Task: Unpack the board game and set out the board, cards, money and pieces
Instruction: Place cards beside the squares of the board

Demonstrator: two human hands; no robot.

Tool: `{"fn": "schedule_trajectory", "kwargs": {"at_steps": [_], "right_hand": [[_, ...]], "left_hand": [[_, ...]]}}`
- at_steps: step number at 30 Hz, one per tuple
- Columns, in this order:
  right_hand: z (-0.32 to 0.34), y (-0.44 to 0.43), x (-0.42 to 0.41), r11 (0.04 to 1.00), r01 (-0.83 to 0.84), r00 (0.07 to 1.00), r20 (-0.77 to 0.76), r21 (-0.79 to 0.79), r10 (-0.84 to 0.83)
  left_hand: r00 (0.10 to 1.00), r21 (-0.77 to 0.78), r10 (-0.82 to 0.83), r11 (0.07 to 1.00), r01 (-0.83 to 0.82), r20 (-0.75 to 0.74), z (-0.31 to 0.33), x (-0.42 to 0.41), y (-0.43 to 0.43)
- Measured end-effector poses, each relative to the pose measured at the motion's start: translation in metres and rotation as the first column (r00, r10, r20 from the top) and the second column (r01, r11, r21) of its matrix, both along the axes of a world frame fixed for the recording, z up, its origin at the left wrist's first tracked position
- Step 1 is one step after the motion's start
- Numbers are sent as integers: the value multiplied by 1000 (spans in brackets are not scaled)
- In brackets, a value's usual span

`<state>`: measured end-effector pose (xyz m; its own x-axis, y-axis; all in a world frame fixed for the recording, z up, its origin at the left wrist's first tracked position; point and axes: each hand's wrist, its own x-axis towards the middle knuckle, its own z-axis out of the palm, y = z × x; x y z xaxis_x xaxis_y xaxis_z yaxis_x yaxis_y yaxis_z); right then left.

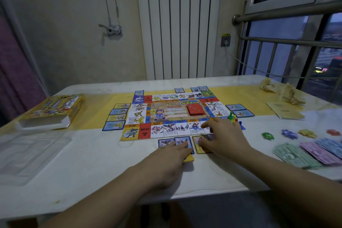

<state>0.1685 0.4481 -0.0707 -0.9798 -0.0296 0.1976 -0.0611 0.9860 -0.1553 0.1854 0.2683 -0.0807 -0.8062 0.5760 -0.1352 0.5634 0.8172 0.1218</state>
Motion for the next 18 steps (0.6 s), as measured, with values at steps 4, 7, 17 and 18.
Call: {"fn": "schedule_trajectory", "kwargs": {"at_steps": [4, 7, 17, 18], "right_hand": [[2, 0, 21, 956, -215, 976, 71, 198, 205], [-4, 0, 42, 914, -331, 927, 261, 235, 269], [-7, 1, 45, 921, -347, 898, 347, 179, 271], [-7, 1, 45, 920, -350, 896, 349, 175, 275]], "left_hand": [[1000, 30, 3, 1000, -2, -9, -3, -2, 0], [1000, 21, -2, 1000, 2, -10, -5, -3, 0], [1000, 52, 5, 999, -6, 17, -12, -9, 4], [1000, 47, 3, 999, -4, 19, -12, -9, 4]]}}
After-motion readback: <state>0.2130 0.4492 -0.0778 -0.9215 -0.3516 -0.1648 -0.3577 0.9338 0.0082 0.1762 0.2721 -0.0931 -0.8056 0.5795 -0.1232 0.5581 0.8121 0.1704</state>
